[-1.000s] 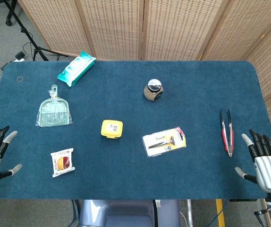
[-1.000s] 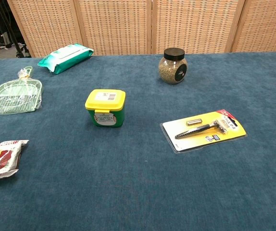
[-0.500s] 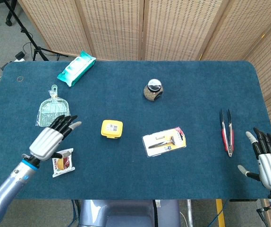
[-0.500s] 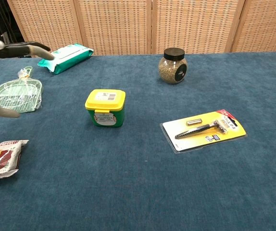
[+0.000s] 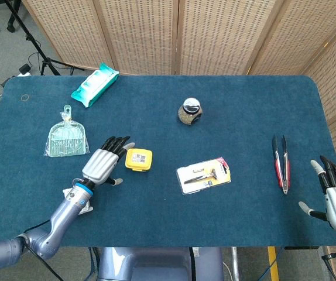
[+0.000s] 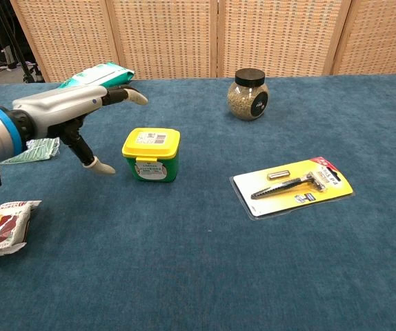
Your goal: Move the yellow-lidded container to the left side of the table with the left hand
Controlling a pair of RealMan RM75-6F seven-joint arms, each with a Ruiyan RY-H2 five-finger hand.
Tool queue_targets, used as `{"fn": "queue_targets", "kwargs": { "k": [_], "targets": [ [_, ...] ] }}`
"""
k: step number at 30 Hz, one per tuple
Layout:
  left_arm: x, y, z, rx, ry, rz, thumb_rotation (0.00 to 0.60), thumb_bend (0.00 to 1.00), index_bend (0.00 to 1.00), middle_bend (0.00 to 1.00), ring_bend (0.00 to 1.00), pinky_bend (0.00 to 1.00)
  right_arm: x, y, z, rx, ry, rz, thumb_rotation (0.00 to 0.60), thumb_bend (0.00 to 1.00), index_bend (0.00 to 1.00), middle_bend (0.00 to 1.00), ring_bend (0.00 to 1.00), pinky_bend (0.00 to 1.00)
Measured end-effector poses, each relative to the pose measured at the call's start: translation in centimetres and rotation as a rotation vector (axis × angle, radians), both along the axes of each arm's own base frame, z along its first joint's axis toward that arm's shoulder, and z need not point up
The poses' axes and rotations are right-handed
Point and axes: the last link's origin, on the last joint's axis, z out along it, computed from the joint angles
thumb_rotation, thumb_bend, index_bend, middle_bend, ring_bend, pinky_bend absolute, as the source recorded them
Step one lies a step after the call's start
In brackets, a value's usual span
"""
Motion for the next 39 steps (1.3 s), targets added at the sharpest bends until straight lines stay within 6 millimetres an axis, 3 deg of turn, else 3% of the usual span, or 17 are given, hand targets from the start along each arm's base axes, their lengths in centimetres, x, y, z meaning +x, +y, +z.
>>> {"fn": "queue_targets", "kwargs": {
  "k": [5, 11, 13, 16, 25, 33, 39],
  "targets": [
    [1.1, 1.4, -1.8, -0.004, -0.001, 0.019, 0.6, 0.0, 0.03, 0.05, 0.12, 0.24, -0.2, -0.2, 0.0, 0.003, -0.001, -0.011, 0.6, 0.0, 0.08, 0.0, 0.0, 0.0],
    [2.5, 2.0, -3.3, -0.052, -0.003, 0.014, 0.6, 0.0, 0.32, 0.31, 0.3, 0.34, -0.5, -0.5, 0.0, 0.0, -0.002, -0.024, 0.6, 0.0, 0.08, 0.0, 0.0, 0.0],
    [2.8, 2.0, -3.4, -0.049, 0.005, 0.006, 0.6, 0.06, 0.4, 0.39, 0.37, 0.39, -0.6, -0.6, 0.1, -0.003, -0.005, -0.028, 0.6, 0.0, 0.08, 0.0, 0.0, 0.0],
    [3.1, 2.0, -3.2, -0.032, 0.006, -0.001, 0.6, 0.19, 0.43, 0.42, 0.41, 0.42, -0.8, -0.7, 0.0, 0.001, -0.006, -0.032, 0.6, 0.0, 0.08, 0.0, 0.0, 0.0],
    [3.3, 1.9, -2.2, -0.005, 0.007, -0.009, 0.6, 0.25, 0.45, 0.44, 0.42, 0.42, -0.8, -0.7, -0.2, 0.01, -0.01, -0.034, 0.6, 0.0, 0.08, 0.0, 0.0, 0.0],
    [2.3, 1.5, 1.7, 0.036, 0.005, -0.034, 0.6, 0.24, 0.45, 0.44, 0.42, 0.42, -0.7, -0.5, -0.1, 0.01, -0.014, -0.028, 0.6, 0.0, 0.08, 0.0, 0.0, 0.0],
    [-2.0, 0.4, 9.0, 0.119, 0.011, -0.032, 0.6, 0.24, 0.45, 0.44, 0.42, 0.42, -0.4, -0.3, -0.5, 0.023, -0.007, -0.016, 0.6, 0.0, 0.08, 0.0, 0.0, 0.0]
  ]
}}
